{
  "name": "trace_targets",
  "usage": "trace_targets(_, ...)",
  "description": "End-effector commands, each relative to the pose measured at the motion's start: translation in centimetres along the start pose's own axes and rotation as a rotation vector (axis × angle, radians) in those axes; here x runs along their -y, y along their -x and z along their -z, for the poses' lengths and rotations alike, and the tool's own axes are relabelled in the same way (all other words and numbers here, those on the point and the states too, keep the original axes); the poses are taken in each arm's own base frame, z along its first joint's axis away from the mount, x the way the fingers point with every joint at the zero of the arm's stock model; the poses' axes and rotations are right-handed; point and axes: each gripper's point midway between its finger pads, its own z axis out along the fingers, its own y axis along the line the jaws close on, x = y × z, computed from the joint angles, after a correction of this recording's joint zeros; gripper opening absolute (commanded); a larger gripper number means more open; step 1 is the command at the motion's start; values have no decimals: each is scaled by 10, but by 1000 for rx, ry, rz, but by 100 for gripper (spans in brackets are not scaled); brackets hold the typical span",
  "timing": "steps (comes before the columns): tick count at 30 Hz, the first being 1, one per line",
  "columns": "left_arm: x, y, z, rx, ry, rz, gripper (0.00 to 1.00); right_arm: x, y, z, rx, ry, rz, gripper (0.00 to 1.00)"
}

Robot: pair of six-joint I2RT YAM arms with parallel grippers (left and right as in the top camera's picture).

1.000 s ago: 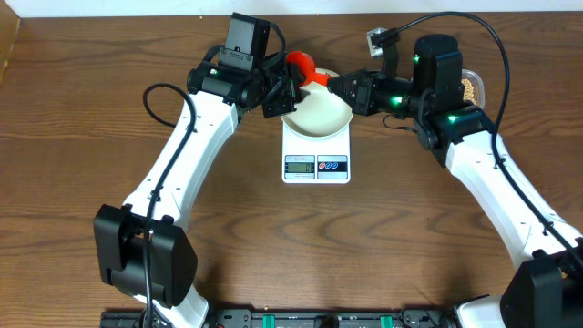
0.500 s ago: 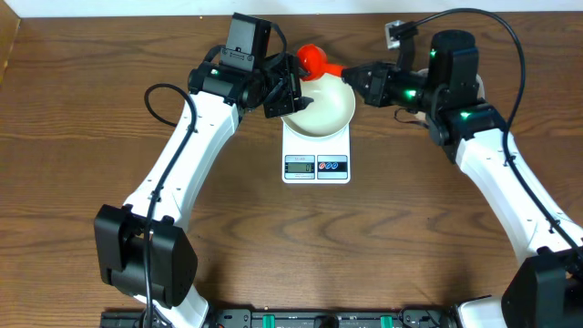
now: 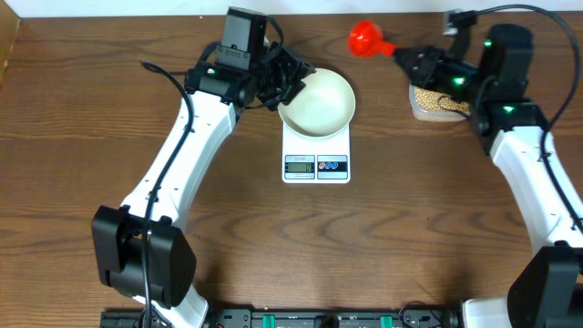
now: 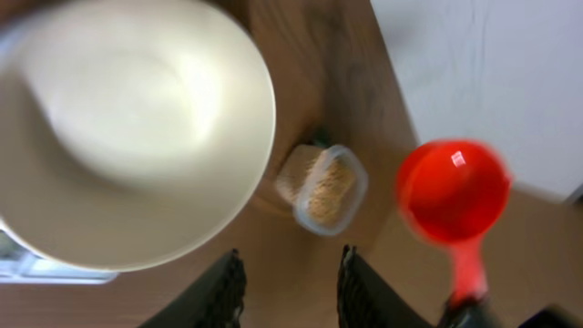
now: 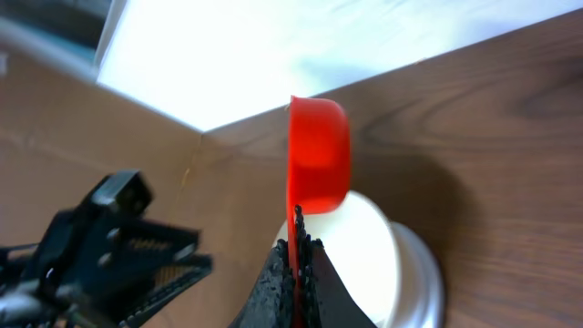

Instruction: Scoop item into bowl and weigh 50g on scale

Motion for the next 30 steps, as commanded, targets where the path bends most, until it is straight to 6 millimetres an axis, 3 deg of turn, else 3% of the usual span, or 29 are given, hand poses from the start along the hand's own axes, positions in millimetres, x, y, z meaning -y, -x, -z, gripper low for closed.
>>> trace_targets(1, 17, 2, 30, 49, -35, -333, 47, 2, 14, 7, 33, -7, 6, 1)
trace_targets(3, 11, 1, 40, 66, 5, -381, 55, 7, 18, 11, 43, -16, 2, 1)
trace_targets(7, -17, 3, 75, 155, 180, -449, 57, 13, 22, 15, 56, -30, 11, 1)
trace_targets(13, -42, -20, 111, 109, 296, -555, 58, 16, 23, 16, 62, -44, 16, 1)
trace_targets(20, -91, -51, 109, -128, 417, -721, 60, 24, 19, 16, 54, -87, 3, 1)
trace_targets(24, -110, -61, 103, -205, 447, -798, 67, 27, 19, 16, 54, -99, 7, 1)
trace_targets(29, -131, -69, 97, -287, 473, -899, 67, 29, 18, 16, 52, -111, 0, 1)
trace_targets(30, -136, -68, 96, -289, 492, -896, 78, 31, 18, 17, 54, -121, -3, 1)
